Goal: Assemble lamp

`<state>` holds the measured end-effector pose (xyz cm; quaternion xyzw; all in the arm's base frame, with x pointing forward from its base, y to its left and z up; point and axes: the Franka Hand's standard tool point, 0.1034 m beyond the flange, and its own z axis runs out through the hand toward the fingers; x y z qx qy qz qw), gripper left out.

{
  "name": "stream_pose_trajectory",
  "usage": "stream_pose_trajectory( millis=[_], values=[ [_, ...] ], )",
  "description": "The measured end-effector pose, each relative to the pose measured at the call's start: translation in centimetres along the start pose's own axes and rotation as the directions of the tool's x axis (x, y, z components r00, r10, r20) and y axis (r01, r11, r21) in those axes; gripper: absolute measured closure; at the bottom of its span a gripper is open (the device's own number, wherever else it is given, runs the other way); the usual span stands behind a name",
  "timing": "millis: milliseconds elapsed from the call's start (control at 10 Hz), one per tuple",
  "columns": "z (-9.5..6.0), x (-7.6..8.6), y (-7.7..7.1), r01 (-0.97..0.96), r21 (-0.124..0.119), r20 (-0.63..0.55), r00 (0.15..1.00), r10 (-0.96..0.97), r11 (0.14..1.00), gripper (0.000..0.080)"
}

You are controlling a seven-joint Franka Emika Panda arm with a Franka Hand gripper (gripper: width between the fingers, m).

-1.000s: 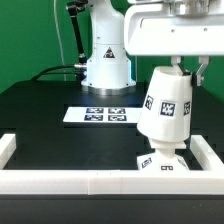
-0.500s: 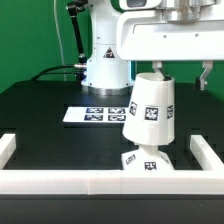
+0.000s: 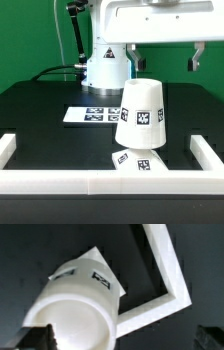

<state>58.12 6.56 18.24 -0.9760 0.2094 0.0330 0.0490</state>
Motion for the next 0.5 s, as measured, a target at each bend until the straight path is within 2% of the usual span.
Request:
stream_pose_trajectory(
  millis=[100, 300, 500],
  values=[
    [-0.2, -0.7, 0.3, -0.009, -0.002, -0.012, 1.000, 0.009, 1.000, 0.0101],
    [1.0, -2.6, 1.1, -0.018, -0.012, -0.027, 0.999, 0.018, 1.000, 0.0101],
    [1.2, -2.8, 1.1, -0.017, -0.013, -0.023, 1.000, 0.016, 1.000, 0.0101]
  ],
)
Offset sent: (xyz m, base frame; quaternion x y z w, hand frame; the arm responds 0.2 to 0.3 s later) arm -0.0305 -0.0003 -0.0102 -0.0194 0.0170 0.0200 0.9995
